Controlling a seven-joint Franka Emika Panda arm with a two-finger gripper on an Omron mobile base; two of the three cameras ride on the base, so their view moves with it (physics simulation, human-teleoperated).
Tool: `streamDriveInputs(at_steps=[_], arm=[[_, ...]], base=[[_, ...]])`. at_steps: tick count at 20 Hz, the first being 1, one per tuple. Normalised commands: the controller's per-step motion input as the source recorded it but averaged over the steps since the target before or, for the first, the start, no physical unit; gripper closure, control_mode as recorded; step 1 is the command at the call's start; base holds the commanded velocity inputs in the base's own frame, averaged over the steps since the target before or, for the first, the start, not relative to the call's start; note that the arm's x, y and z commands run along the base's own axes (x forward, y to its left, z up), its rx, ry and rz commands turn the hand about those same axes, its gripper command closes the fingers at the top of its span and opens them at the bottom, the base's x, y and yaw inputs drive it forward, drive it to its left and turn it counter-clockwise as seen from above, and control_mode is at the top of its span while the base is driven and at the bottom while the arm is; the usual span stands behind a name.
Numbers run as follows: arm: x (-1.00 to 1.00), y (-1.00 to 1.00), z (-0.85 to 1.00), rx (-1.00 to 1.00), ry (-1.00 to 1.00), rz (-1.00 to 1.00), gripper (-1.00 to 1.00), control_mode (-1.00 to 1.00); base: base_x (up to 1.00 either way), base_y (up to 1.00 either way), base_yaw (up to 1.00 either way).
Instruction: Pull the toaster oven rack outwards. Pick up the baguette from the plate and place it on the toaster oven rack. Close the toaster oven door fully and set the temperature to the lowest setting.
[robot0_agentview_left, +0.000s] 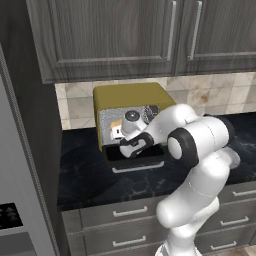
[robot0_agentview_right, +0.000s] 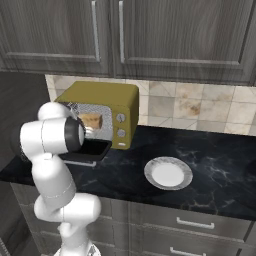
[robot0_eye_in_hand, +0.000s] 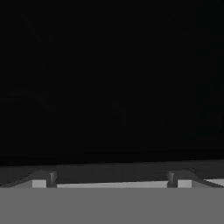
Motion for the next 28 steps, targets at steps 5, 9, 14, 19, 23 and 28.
streamDriveInputs(at_steps=[5, 9, 14, 19, 23, 28], arm=[[0.2, -0.01, 0.0, 0.0, -0.16, -0.05, -1.0, -1.0], [0.2, -0.02, 0.04, 0.0, -0.22, -0.03, -1.0, -1.0], [-0.02, -0.13, 0.42, 0.01, -0.19, -0.01, -1.0, -1.0], [-0.41, -0.09, 0.87, 0.0, -0.01, 0.0, -1.0, -1.0], [-0.45, -0.01, 1.0, 0.0, 0.0, 0.0, -1.0, -1.0], [-0.23, 0.0, 1.0, 0.0, 0.06, 0.0, -1.0, -1.0]], base=[[0.0, 0.0, 0.0], [0.0, 0.0, 0.0], [0.0, 0.0, 0.0], [0.0, 0.0, 0.0], [0.0, 0.0, 0.0], [0.0, 0.0, 0.0]])
